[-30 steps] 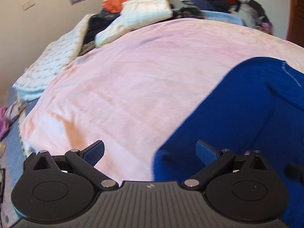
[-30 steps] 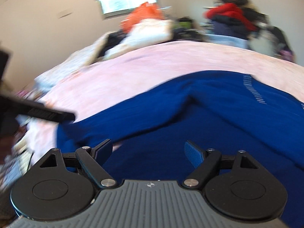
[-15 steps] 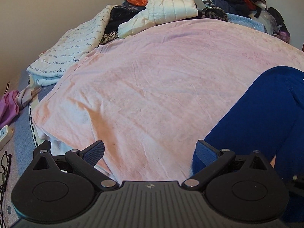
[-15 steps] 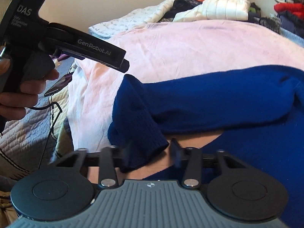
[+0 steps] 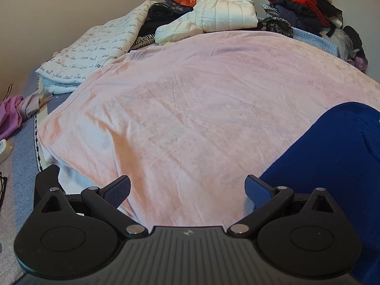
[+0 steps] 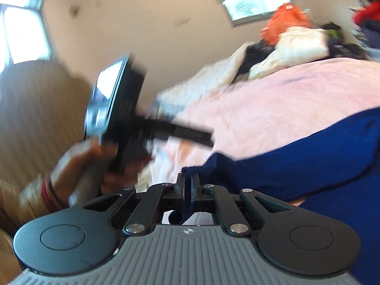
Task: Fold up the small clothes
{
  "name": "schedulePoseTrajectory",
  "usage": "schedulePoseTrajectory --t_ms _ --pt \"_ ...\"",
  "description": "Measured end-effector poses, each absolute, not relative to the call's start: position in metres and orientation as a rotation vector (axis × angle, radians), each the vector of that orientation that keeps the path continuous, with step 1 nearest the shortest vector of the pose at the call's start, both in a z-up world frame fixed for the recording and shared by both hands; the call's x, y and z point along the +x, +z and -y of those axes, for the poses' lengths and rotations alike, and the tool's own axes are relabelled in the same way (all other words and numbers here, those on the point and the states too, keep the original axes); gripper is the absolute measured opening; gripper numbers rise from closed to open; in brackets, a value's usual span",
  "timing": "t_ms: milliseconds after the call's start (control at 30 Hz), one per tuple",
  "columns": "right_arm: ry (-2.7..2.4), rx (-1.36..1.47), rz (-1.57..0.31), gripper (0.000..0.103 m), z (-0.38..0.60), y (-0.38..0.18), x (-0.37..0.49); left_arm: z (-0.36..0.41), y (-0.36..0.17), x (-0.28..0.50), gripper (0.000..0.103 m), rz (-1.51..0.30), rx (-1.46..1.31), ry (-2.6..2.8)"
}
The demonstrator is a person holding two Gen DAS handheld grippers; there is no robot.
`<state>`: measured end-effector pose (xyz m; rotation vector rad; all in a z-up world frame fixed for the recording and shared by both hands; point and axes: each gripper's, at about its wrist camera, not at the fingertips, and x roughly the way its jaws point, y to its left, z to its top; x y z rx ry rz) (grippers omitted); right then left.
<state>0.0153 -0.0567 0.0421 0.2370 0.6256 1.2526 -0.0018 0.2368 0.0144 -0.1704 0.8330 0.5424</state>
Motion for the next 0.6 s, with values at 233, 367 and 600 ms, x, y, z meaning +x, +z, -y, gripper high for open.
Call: schedulePoseTrajectory --t_ms 233,367,600 --pt "0.994 0.402 -0.576 0.006 0.151 0.049 0.054 -0.197 0.011 0.012 0.103 -0.85 -0.098 0.43" --pt "0.945 0.308 -0.667 0.067 0.134 0.025 0.057 -0.192 0.012 0.011 0.103 -0.83 -0.033 0.477" --pt "1.051 -0.122 -0.803 0.075 -0.013 -0.018 0.035 -0.214 0.021 0.004 0.103 -0.8 -0.148 0.518"
